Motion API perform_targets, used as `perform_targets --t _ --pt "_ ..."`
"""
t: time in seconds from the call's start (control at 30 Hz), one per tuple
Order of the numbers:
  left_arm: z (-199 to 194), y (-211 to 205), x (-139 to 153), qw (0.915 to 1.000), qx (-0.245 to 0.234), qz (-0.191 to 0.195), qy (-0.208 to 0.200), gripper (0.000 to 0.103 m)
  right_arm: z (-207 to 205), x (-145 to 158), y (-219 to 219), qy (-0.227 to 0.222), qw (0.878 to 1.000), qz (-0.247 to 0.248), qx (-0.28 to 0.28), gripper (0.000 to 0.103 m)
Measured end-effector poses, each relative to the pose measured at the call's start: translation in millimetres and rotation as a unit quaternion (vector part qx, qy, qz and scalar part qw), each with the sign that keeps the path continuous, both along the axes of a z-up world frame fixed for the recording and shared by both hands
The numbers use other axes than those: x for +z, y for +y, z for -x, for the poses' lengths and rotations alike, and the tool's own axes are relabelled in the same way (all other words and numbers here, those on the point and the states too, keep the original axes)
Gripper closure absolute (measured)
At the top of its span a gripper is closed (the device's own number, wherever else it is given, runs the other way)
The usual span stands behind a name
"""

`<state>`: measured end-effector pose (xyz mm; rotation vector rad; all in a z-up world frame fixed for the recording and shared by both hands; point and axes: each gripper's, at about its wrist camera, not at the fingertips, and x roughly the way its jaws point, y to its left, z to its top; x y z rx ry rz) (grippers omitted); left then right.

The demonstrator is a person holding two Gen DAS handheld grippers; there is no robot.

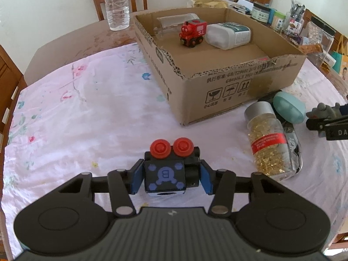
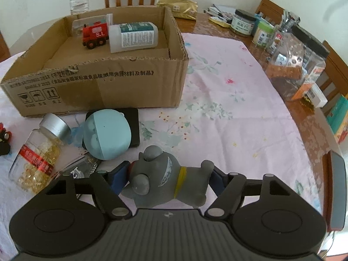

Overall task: Organize rigid objects
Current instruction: 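Grasp the grey rubber toy with the right tool while the left tool lifts the cube, then lower the cube into the box and open the left tool while the right tool carries the grey toy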

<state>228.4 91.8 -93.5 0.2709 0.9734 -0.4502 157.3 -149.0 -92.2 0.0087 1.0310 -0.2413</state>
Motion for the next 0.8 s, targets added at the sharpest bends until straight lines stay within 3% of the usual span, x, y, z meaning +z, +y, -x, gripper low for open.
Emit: perform_targets --t 0.33,0.57,0.8 --pt "0.5 1.4 49.4 0.9992 -0.039 0.008 -0.003 0.053 6.8 45.7 -8.1 -0.023 0.997 0.003 0.067 0.024" --pt "-13.8 -19.5 95.8 0.9956 -0.062 0.042 -0.058 0.053 -3.9 84.3 -4.2 -0.058 0.990 0.005 0.126 0.024" --pt "-49.0 -52.9 95.4 0.9930 -0.064 0.052 -0.085 0.053 -23.6 105.7 2.5 -0.090 0.982 0.005 0.165 0.024"
